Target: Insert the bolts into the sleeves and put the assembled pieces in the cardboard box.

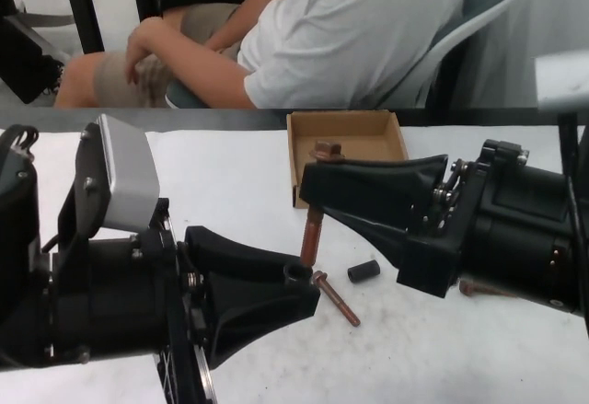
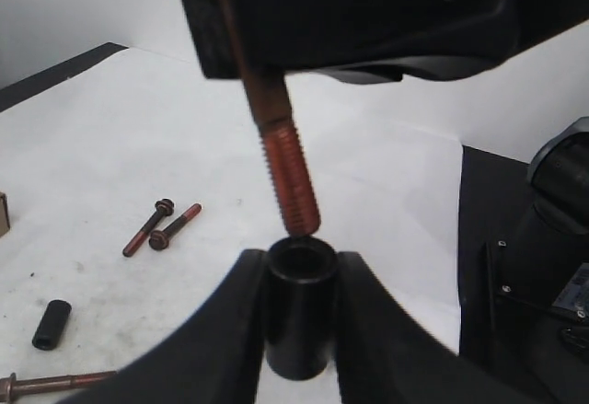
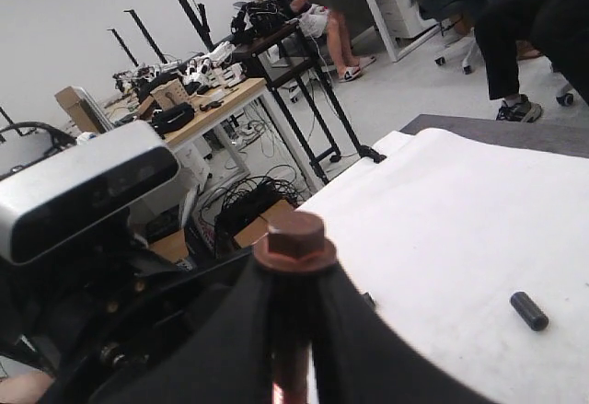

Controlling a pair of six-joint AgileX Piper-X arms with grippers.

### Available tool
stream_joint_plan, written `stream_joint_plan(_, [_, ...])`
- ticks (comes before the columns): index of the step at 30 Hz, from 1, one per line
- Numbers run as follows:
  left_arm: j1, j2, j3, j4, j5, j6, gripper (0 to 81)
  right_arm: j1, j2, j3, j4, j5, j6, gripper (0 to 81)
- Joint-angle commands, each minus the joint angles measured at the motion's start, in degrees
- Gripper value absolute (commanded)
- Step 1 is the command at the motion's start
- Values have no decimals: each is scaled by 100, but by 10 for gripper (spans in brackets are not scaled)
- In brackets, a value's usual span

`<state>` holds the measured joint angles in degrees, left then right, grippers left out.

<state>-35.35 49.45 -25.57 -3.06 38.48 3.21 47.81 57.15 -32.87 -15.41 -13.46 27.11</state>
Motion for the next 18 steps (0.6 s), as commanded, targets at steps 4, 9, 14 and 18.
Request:
stream_joint_plan(4, [-17, -3, -14, -153, 200, -24, 8, 12, 46, -72, -74, -102, 1, 3])
stream_joint_plan(9, [-17, -3, -14, -153, 199, -48, 8, 12, 45, -72, -74, -102, -48, 3])
stream_joint_plan(14, [-17, -3, -14, -153, 166, -64, 8, 12, 45, -72, -74, -115, -49, 3])
stream_joint_plan(18, [-17, -3, -14, -153, 2, -64, 8, 12, 45, -72, -74, -230, -49, 3])
